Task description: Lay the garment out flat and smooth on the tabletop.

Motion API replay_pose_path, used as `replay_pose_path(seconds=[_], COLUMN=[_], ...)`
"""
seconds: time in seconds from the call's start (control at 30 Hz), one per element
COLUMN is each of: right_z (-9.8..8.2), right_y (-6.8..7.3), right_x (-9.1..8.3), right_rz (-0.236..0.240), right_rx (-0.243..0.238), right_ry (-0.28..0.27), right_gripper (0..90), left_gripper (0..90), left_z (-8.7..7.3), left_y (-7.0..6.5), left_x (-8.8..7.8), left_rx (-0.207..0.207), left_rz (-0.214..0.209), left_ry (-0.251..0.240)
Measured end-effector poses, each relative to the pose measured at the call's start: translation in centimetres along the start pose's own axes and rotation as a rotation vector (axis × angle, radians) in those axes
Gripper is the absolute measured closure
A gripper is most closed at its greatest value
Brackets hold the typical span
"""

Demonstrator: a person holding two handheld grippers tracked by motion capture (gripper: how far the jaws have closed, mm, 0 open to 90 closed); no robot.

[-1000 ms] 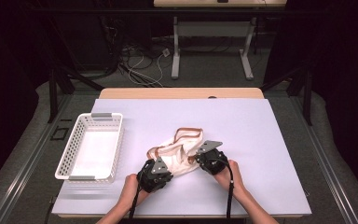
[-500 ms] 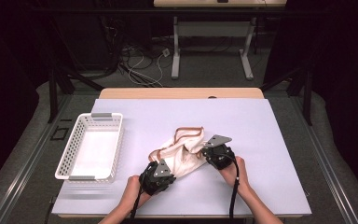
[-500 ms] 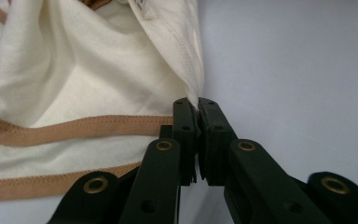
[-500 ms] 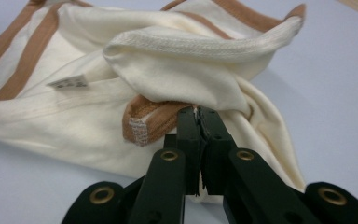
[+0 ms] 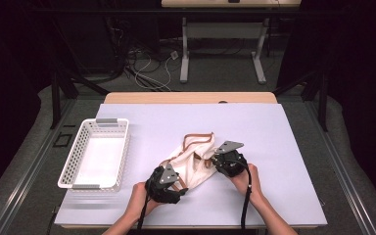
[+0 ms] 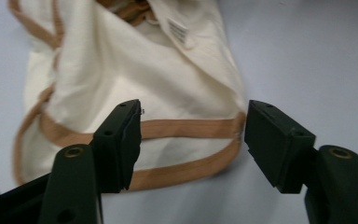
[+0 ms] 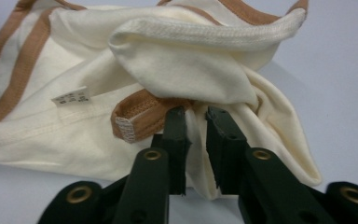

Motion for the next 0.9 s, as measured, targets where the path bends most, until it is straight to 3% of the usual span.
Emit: replay_pose_path(seconds=[0.1,0.17,0.3,0.4,0.6,0.67,0.8,0.9], right_z=[0.1,0.2,0.1,-0.1,-0.5,-0.5,-0.5,-0.6], right_y=[0.3,0.8,2.1,2.4,2.4,2.5,2.4,2.2], right_x=[-0.1,0.0,0.5,1.1,1.9,2.1,2.1,1.8], right_rz=[0.011,0.042,0.115,0.103,0.099,0.103,0.097,0.096], right_rx=[0.01,0.019,0.006,-0.012,0.001,0.004,0.0,0.007], right_ry=[0.0,0.003,0.031,0.046,0.063,0.063,0.039,0.036], right_gripper=[51.6,42.1,30.5,32.3,40.4,46.9,61.8,74.6], left_gripper=[33.2,31.9,29.3,29.0,31.5,33.8,47.1,58.6], left_z=[-0.2,-0.4,-0.4,-0.1,0.9,0.8,0.5,0.4], left_y=[1.6,2.5,3.5,4.2,6.1,6.3,6.8,6.5], left_x=[-0.1,-0.1,0.2,0.6,1.4,1.8,2.4,2.6], left_rx=[-0.036,-0.06,-0.07,-0.111,-0.133,-0.139,-0.133,-0.146], left_rz=[0.033,0.057,0.115,0.135,0.192,0.194,0.177,0.134], left_ry=[-0.001,0.005,0.003,0.017,0.024,0.032,0.048,0.038])
Point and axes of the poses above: each handheld gripper's, and its own axes: x roughly forward along the jaws, z roughly out of its top, y roughly to its left, the point moved 10 cm from there along x, roughly forward along the jaws, and after that the axes turned 10 degrees about -x, right-handed, at the moved point
